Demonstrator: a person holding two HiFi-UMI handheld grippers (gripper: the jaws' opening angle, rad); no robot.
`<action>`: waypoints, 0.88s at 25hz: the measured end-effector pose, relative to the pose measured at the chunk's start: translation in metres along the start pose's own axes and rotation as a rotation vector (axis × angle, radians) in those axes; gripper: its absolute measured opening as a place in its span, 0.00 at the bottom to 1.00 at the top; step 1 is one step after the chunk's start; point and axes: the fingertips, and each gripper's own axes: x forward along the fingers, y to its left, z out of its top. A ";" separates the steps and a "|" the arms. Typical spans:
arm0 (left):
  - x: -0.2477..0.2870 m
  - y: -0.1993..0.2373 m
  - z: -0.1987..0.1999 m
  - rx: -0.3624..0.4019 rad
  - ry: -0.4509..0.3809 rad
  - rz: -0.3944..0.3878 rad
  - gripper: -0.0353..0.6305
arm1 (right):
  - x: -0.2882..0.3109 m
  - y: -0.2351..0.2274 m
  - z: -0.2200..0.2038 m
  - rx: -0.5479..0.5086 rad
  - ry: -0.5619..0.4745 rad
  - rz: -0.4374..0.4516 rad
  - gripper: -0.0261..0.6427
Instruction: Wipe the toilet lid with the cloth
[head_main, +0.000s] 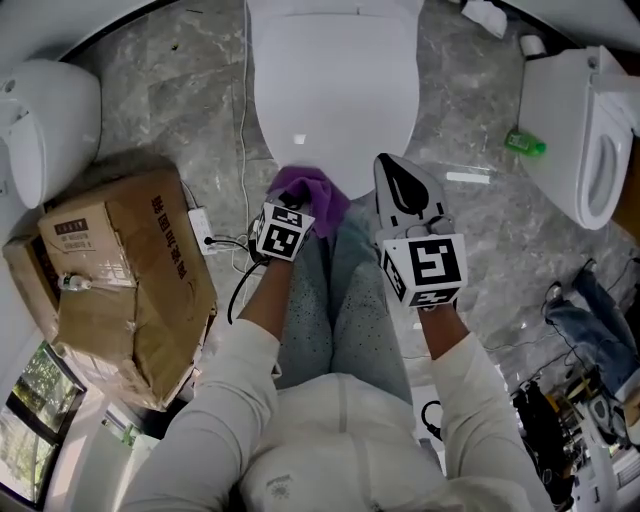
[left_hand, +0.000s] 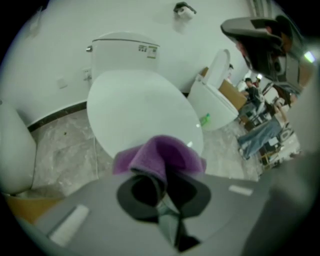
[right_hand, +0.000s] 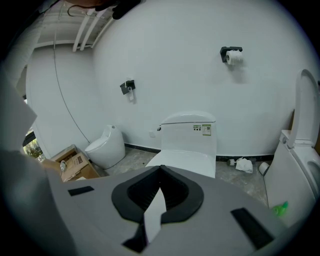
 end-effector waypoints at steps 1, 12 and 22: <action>-0.004 -0.001 0.003 0.004 -0.010 0.001 0.08 | -0.002 0.001 0.000 -0.001 0.002 -0.001 0.06; -0.052 -0.013 0.045 0.034 -0.183 0.021 0.08 | -0.024 0.016 -0.009 -0.009 0.017 -0.029 0.06; -0.092 -0.021 0.087 -0.001 -0.330 0.047 0.08 | -0.041 0.025 -0.006 0.002 0.011 -0.050 0.06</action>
